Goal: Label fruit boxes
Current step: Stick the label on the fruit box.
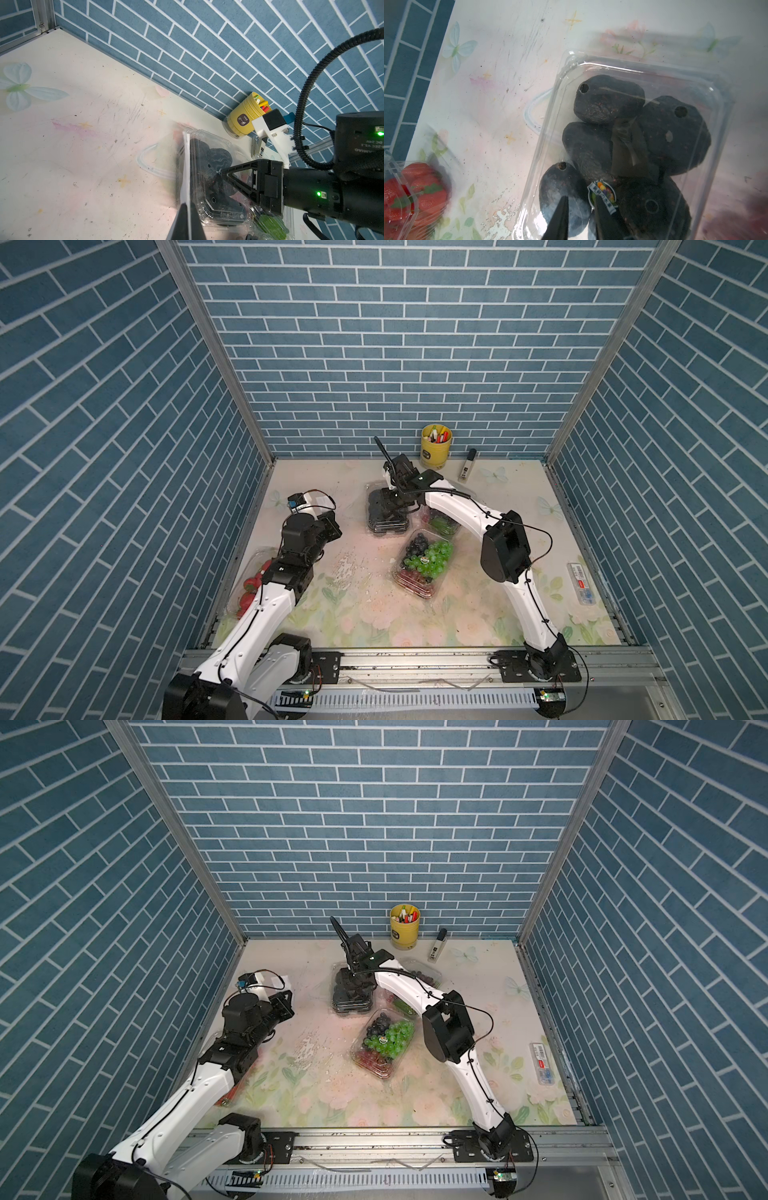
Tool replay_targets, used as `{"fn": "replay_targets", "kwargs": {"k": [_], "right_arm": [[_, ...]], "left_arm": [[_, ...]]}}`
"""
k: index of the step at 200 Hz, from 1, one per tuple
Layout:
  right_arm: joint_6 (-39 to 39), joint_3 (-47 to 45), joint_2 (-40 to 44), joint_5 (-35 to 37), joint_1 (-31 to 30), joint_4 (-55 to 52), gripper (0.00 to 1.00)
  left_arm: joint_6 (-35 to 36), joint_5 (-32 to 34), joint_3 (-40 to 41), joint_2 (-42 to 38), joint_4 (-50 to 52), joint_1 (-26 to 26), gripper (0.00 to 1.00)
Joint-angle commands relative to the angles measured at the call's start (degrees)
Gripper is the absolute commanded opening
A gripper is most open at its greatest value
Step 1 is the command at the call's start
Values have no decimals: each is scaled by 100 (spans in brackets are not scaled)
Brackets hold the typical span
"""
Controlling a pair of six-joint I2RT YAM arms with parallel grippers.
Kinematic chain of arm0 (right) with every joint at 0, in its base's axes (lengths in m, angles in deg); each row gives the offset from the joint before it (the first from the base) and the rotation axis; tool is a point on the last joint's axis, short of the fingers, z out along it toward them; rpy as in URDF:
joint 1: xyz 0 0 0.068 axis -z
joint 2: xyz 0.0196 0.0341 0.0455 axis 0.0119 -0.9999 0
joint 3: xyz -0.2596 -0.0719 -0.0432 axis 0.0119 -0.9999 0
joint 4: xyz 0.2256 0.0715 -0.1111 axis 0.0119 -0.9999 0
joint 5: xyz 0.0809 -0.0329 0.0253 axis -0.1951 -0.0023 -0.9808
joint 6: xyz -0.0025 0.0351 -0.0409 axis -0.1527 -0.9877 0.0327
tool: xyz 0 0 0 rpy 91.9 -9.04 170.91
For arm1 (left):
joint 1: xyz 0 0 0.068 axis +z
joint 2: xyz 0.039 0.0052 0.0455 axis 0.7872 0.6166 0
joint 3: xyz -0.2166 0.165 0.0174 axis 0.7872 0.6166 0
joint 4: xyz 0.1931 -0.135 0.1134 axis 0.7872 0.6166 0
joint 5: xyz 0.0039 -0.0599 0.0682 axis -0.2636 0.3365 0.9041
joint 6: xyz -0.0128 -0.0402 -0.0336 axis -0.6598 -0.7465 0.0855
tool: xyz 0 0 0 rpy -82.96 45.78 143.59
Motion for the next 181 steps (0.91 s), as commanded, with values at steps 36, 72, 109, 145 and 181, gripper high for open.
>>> {"fn": "replay_targets", "kwargs": {"k": [36, 72, 109, 145, 181], "right_arm": [[69, 177, -215, -270, 23, -192, 24], [-106, -33, -212, -543, -17, -56, 24], [-233, -116, -147, -733, -119, 49, 24], [-130, -458, 310, -462, -148, 264, 24], [17, -1614, 1550, -12, -123, 949, 24]], "left_arm": [[15, 0, 63, -52, -17, -16, 0], [6, 3, 66, -36, -22, -10, 0], [6, -20, 67, -36, -39, -11, 0], [7, -131, 62, -91, -97, -19, 0], [-57, -520, 95, -107, -416, -17, 0]]}}
